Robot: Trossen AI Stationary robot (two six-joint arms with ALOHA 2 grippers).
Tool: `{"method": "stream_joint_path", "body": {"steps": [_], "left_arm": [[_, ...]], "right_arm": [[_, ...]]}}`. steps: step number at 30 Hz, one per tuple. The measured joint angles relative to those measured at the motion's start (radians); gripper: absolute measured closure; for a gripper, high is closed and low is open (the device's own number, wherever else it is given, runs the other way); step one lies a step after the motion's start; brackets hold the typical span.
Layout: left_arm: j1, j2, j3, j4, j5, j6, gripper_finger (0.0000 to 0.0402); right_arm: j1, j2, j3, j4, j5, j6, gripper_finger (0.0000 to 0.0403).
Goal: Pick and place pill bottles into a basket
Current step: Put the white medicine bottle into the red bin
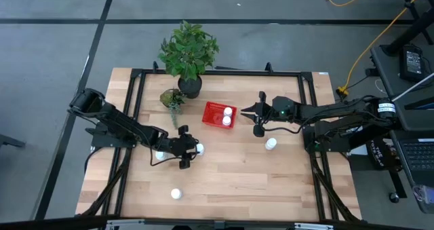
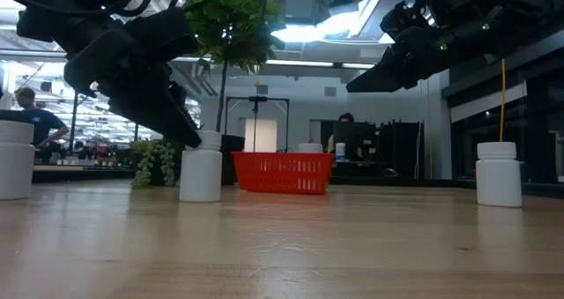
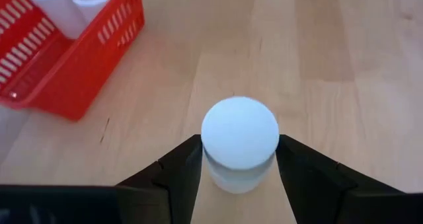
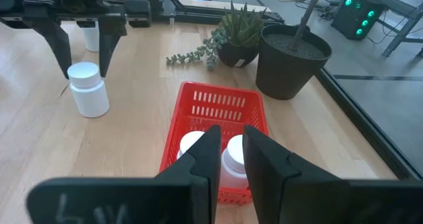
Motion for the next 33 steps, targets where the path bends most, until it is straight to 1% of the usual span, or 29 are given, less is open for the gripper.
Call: {"method": "stream_joint_path", "body": {"steps": [4,12,21,24,28,33], "left_arm": [[0.000,-0.001,0.000,0.024,0.000,0.012,0.0215],[0.000,-0.001,0.000,0.015,0.026,0.011,0.0215],[0.000,-0.001,0.000,0.018,0.027,0.012,0.0216],[0.000,-0.001,0.000,0.018,0.027,0.033,0.0229],[0.000,-0.001,0.000,0.018,0.027,0.045,0.0254],[0.000,-0.002,0.000,0.017,0.035,0.050,0.0257]], "right_arm": [[0.000,0.000,0.000,-0.001,0.000,0.000,0.0335],[0.000,0.000,0.000,-0.003,0.000,0.001,0.0335],[0.000,0.000,0.000,-0.003,0.000,0.000,0.0335],[0.000,0.000,0.000,-0.003,0.000,0.000,0.0335],[0.000,0.000,0.000,-0.003,0.000,0.000,0.0335],[0.000,0.000,0.000,-0.003,0.000,0.000,0.0335]]}}
